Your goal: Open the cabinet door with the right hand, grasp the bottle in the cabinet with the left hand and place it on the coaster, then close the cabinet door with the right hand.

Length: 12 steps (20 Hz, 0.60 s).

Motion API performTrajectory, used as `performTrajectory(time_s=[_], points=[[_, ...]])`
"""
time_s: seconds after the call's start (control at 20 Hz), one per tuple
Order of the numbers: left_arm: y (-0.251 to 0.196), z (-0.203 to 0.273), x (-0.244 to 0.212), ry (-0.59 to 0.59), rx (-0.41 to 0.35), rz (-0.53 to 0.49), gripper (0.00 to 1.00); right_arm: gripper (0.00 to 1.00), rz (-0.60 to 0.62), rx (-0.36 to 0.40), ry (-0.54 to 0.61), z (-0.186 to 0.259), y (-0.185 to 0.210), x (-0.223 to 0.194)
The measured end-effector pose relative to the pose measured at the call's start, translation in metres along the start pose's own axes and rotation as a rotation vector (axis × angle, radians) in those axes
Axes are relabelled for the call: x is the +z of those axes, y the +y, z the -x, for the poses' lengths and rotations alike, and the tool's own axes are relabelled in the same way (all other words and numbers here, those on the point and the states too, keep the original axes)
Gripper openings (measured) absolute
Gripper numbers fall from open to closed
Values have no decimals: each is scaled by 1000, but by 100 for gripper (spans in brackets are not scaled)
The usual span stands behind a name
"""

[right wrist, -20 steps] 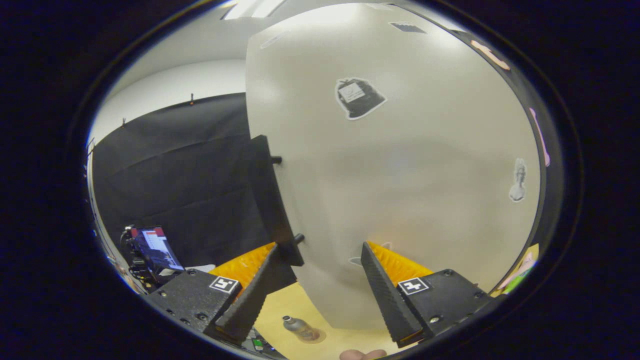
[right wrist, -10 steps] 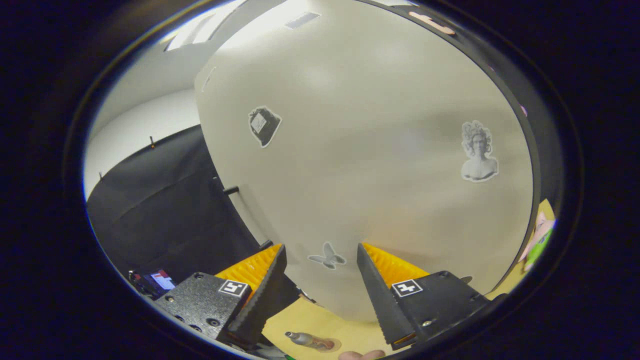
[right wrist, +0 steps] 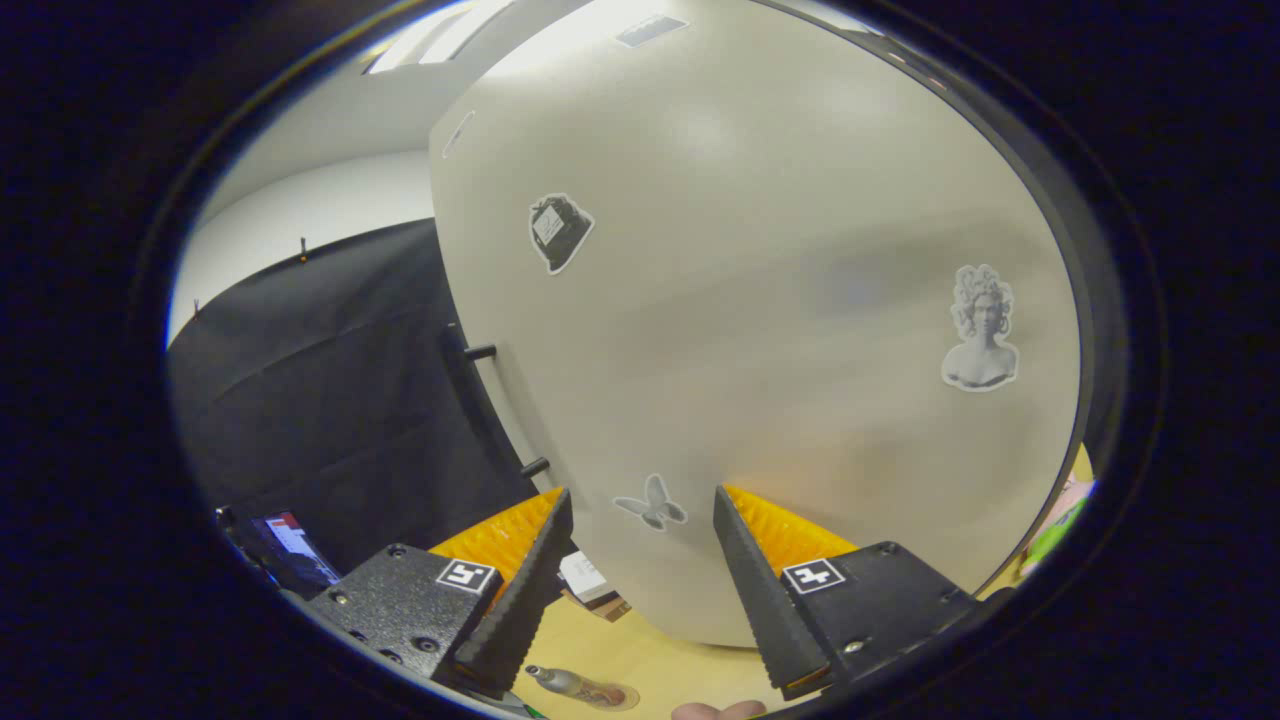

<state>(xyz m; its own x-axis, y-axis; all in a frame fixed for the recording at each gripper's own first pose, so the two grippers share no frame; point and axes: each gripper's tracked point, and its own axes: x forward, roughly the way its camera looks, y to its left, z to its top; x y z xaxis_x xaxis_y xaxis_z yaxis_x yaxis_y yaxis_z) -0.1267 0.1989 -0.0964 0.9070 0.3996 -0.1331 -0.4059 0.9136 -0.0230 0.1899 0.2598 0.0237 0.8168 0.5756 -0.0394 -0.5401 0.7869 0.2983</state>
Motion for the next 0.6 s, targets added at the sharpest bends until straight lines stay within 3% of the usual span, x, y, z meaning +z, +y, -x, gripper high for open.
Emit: performTrajectory(time_s=[0.5,0.6], points=[[-7,-3,-5,12,-15,5,95,90,80,-38,-1,-1,0,-4],[-11,-2,-7,17,-27,4,96,90,106,-81,32,-2,-6,-11]])
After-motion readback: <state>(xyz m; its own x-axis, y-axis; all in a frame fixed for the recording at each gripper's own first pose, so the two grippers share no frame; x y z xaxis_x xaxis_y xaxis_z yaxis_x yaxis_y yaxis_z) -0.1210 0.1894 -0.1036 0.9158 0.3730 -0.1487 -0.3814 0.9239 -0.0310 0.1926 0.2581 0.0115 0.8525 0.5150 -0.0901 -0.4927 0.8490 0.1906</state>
